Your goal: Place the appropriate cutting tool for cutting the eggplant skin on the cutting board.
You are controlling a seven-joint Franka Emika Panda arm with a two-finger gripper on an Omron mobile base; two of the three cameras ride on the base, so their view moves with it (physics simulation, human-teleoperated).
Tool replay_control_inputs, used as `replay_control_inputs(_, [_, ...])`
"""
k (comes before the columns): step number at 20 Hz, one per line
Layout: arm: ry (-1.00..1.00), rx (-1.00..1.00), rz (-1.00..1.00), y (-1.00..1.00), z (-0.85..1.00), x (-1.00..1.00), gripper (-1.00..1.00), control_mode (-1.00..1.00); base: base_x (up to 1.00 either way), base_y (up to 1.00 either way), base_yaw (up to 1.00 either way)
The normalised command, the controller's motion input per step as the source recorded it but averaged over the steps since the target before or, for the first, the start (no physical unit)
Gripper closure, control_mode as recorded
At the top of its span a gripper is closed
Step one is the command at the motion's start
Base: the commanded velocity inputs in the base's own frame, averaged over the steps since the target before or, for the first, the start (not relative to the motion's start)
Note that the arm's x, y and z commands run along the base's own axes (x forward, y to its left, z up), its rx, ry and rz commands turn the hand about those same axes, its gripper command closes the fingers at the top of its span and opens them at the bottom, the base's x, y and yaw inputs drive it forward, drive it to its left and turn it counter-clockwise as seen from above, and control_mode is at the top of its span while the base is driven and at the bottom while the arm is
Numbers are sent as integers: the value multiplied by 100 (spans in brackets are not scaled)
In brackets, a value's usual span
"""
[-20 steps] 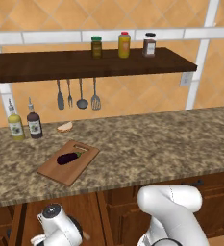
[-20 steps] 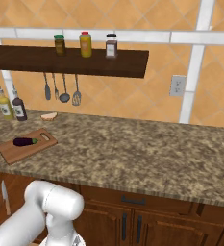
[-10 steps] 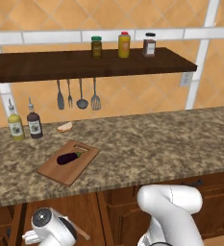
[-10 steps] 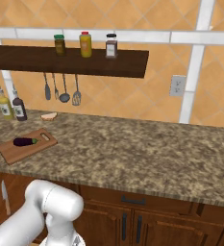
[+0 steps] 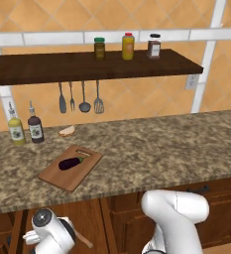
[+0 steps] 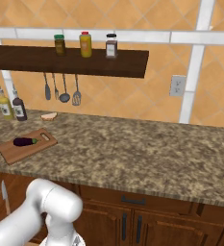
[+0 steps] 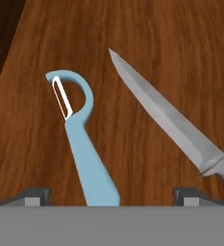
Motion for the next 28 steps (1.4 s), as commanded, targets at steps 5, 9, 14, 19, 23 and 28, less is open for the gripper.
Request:
replay_control_inputs(5, [10, 0, 4, 13, -9, 31, -100, -100, 0, 0, 0])
replay_control_inputs(9, [13, 0, 4, 19, -5, 3, -100, -100, 0, 0, 0])
replay_control_inputs(14, [8, 0, 4, 22, -11, 0, -100, -100, 0, 0, 0])
replay_control_inputs(19, [1, 0, 2, 2, -41, -14, -100, -100, 0, 0, 0])
replay_control_inputs(23, [0, 0, 0, 0, -54, -32, 100, -100, 0, 0, 0])
replay_control_inputs(28, [0, 0, 0, -16, -36, -32, 100, -100, 0, 0, 0])
